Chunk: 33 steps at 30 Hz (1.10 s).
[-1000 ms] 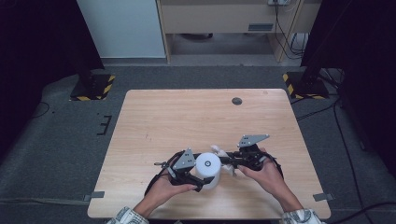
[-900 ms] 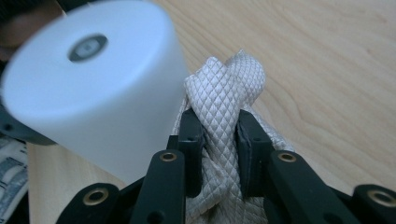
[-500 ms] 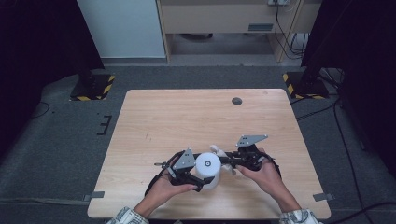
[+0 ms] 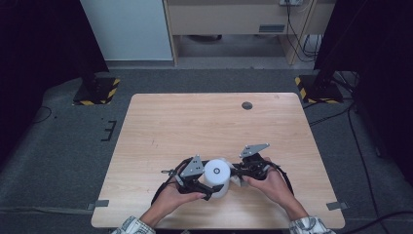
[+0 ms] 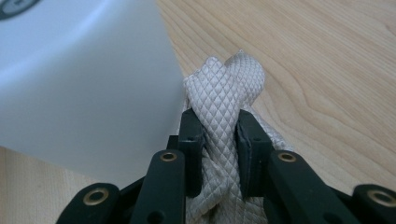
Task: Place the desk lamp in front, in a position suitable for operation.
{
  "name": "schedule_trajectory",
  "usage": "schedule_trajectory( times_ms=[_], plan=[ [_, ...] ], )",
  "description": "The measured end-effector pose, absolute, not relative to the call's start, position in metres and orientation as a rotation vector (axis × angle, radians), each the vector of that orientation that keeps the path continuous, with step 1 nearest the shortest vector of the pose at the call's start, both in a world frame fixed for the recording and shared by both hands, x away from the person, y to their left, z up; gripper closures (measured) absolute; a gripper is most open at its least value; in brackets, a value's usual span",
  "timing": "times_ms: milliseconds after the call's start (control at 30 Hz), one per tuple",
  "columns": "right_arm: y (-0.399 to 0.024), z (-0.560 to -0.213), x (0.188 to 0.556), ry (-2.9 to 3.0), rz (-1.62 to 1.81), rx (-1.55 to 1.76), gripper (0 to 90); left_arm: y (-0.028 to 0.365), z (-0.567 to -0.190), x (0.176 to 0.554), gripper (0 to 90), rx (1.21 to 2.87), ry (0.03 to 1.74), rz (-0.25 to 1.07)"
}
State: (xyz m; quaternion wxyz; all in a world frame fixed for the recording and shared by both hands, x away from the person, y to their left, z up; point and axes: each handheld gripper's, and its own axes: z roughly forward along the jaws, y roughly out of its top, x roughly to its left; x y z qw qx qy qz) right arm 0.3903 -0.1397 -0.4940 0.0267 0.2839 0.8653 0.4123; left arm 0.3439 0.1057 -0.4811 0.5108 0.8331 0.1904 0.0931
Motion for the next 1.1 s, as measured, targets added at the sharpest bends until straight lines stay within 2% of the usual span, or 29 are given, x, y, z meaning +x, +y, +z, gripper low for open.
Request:
schedule_trajectory(
  times_ms=[200, 433, 600, 833, 1100],
  plan=[
    [-0.144, -0.487, 0.383, 2.652, 1.289, 0.863, 74.9, 0.106, -0.481, 0.344, 7.7, 2.006, 0.461, 0.228],
    [-0.162, -0.456, 0.362, 2.534, 1.431, 0.831, 74.9, 0.106, -0.481, 0.345, 7.7, 2.007, 0.462, 0.236],
    [-0.16, -0.464, 0.355, 2.559, 1.392, 0.822, 74.9, 0.107, -0.481, 0.345, 7.7, 2.007, 0.46, 0.234],
    [-0.153, -0.494, 0.359, 2.647, 1.268, 0.873, 74.9, 0.108, -0.481, 0.347, 7.8, 2.009, 0.461, 0.236],
    [-0.16, -0.469, 0.346, 2.547, 1.379, 0.847, 74.9, 0.109, -0.482, 0.349, 7.8, 2.008, 0.464, 0.242]
  ],
)
